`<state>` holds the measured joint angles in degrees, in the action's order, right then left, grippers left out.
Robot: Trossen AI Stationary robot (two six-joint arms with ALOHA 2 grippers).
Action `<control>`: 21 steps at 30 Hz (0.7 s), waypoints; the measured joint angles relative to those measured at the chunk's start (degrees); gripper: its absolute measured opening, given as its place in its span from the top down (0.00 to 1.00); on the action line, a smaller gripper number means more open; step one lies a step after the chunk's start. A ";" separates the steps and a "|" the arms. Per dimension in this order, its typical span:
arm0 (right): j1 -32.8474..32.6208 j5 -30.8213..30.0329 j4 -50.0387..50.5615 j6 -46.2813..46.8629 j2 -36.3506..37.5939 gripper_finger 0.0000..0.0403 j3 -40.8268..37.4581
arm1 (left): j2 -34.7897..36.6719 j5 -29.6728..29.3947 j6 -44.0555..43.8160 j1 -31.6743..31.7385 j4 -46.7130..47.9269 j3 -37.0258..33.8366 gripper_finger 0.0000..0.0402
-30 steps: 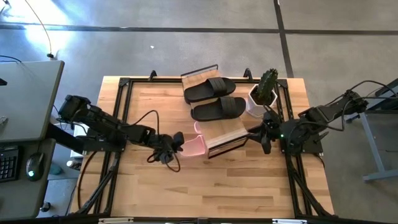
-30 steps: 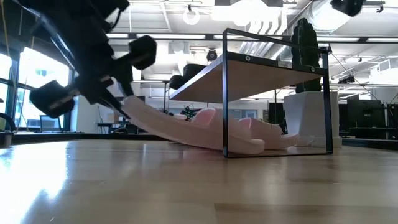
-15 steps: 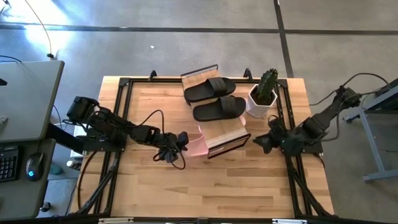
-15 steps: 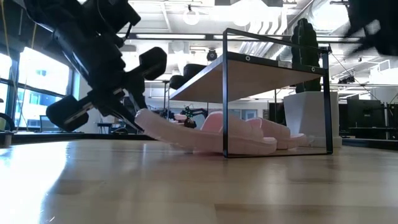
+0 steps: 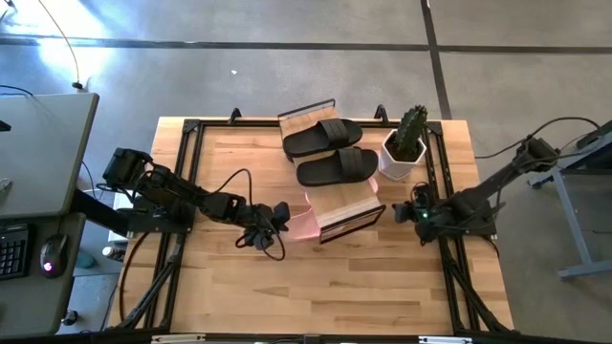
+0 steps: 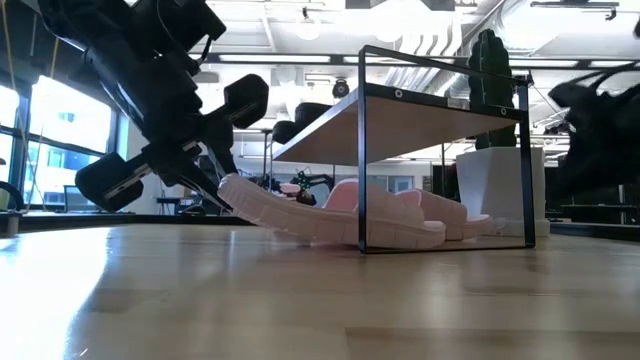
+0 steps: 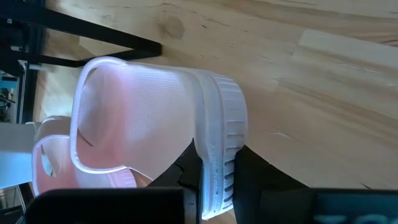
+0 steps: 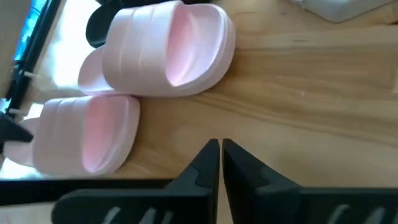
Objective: Pick and place slides into the shelf
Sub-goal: Put the pink slide under the shelf
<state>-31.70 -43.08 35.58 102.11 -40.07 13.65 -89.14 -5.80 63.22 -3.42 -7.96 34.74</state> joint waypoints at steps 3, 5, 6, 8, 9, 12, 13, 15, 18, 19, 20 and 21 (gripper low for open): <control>3.24 0.20 -5.09 -3.00 -0.01 0.99 -2.57 | 0.00 -0.02 0.00 0.00 -0.01 0.00 0.91; 5.53 1.12 -8.60 -4.66 -0.01 1.00 -4.30 | 0.00 -0.02 0.00 0.00 -0.01 0.00 0.91; 6.69 1.42 -10.52 -5.26 -0.04 0.99 -5.13 | 0.00 -0.04 -0.01 0.00 -0.01 0.00 0.91; 8.94 2.26 -14.62 -7.12 -0.04 0.99 -6.41 | 0.00 -0.04 -0.02 0.00 -0.01 0.00 0.91; 10.10 2.77 -16.08 -8.43 -0.04 1.00 -6.89 | 0.00 -0.04 -0.02 0.00 -0.01 0.00 0.91; 13.51 3.12 -20.46 -10.90 -0.06 1.00 -7.82 | 0.00 -0.05 -0.02 0.00 -0.01 0.00 0.91; 14.65 3.17 -21.03 -10.98 -0.04 1.00 -7.86 | 0.00 -0.07 -0.02 0.00 -0.03 0.00 0.91; 16.93 4.24 -21.14 -11.07 -0.07 1.00 -7.89 | 0.00 -0.07 -0.01 0.00 -0.03 0.00 0.91; 19.71 7.05 -21.12 -12.06 -0.10 1.00 -7.91 | 0.00 -0.09 0.02 0.00 -0.03 0.00 0.91; 20.45 7.81 -21.17 -12.11 -0.12 1.00 -7.92 | 0.00 -0.09 0.04 0.00 -0.03 0.00 0.91; 21.12 8.52 -21.44 -11.82 -0.13 1.00 -7.93 | 0.00 -0.11 0.04 0.00 -0.03 0.00 0.91; 21.77 8.74 -21.90 -10.95 -0.13 1.00 -7.93 | 0.00 -0.11 0.04 0.00 -0.03 0.00 0.91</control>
<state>-9.93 -34.34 13.68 91.16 -40.21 5.72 -89.14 -5.91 63.26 -3.42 -7.99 34.74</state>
